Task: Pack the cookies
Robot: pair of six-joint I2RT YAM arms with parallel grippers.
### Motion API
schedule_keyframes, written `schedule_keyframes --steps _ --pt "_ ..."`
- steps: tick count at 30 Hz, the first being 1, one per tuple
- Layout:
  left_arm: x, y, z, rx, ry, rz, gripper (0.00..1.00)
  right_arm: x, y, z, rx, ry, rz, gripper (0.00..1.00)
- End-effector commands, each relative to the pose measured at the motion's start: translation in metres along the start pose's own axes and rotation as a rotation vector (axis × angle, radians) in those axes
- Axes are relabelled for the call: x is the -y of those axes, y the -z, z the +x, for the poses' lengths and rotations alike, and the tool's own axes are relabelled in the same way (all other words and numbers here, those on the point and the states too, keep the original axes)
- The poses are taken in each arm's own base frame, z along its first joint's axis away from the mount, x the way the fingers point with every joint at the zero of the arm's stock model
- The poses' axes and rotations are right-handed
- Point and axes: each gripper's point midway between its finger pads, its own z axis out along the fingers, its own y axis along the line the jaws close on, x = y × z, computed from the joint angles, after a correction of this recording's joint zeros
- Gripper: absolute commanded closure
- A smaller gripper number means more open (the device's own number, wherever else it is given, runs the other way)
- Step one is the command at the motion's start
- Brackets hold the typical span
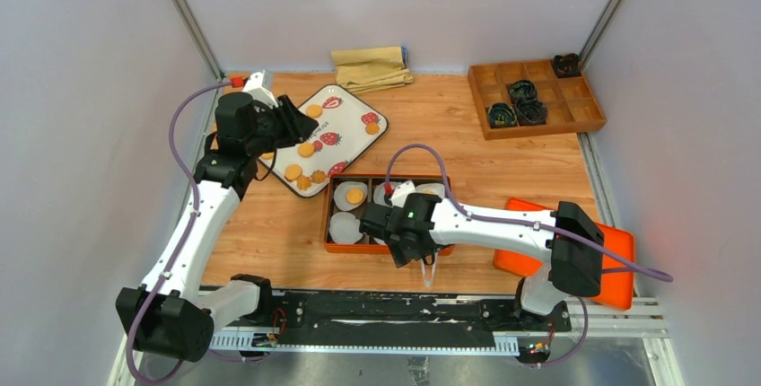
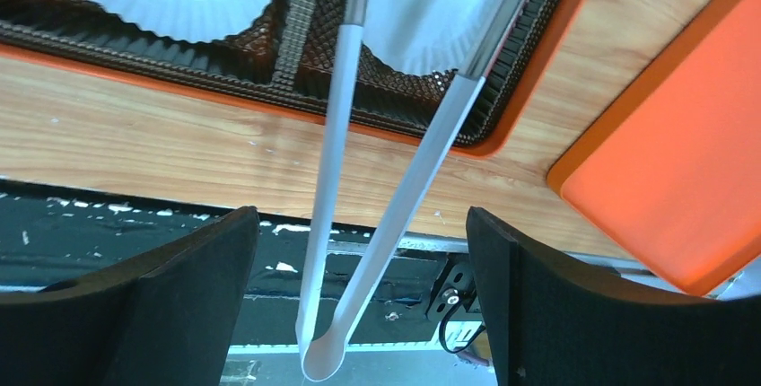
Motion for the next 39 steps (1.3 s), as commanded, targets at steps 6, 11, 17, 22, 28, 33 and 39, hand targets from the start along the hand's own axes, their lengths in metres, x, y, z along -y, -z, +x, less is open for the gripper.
schedule_keyframes --steps 6,11,17,22,28,33,39 --pt "0.011 0.005 0.0 0.01 -0.012 0.052 0.59 0.026 -0.018 0.011 -0.01 -0.061 0.145 0.05" --pt "0.009 0.005 0.0 0.009 -0.014 0.042 0.59 0.016 -0.027 0.013 -0.028 -0.081 0.04 0.1" --pt "0.008 0.004 0.003 0.0 -0.01 0.041 0.59 0.01 -0.033 0.012 -0.041 -0.078 -0.011 0.22" --pt "0.009 0.002 0.007 -0.016 -0.002 0.049 0.59 0.003 -0.035 0.009 -0.065 -0.058 -0.04 0.37" --pt "0.011 0.002 0.004 -0.013 -0.001 0.056 0.59 0.005 -0.027 0.009 -0.063 -0.065 -0.059 0.63" --pt "0.014 0.0 0.005 -0.026 0.005 0.073 0.59 0.018 -0.008 0.003 -0.032 -0.089 -0.034 0.89" --pt "0.013 -0.003 0.006 -0.034 0.008 0.074 0.59 0.039 0.019 -0.006 0.036 -0.132 -0.002 0.93"
